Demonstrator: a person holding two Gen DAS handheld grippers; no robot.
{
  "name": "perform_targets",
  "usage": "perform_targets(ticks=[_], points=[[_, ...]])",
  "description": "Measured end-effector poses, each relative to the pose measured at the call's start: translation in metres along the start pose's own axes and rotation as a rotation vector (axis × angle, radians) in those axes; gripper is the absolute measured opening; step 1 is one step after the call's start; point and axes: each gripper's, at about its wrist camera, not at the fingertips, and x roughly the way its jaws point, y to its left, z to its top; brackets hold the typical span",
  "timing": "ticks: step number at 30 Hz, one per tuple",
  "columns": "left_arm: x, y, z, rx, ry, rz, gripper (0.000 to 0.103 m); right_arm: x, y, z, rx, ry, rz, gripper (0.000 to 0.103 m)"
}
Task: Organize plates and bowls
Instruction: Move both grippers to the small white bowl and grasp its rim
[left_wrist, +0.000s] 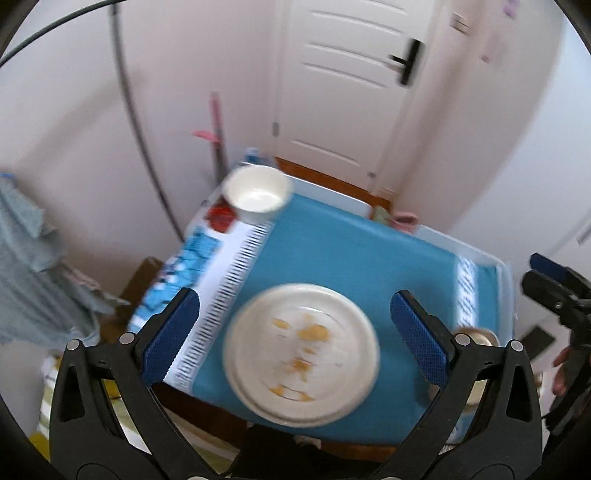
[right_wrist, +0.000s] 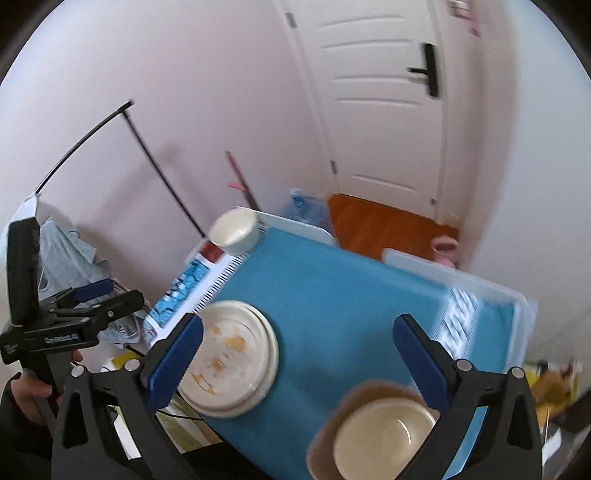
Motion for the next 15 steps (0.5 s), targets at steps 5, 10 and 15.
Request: perform_targets(ticks=[5, 10, 15], points=[[0.016, 0.049, 0.033, -0.06, -0.011, 0.031, 0.103, 0.036, 0.039, 0.056, -0.101, -0.012, 0.026, 0.102], [0.057, 0.083, 0.071, -0.091, 0.011, 0.034, 0.103, 0.088, 0.063, 0.093, -0.106, -0.005, -0.005, 0.102], [0.112, 0.107, 0.096, -0.126, 0.069, -0.031, 0.103, 0.166, 0.069, 0.113, -0.053, 0.083, -0.008, 0.102]])
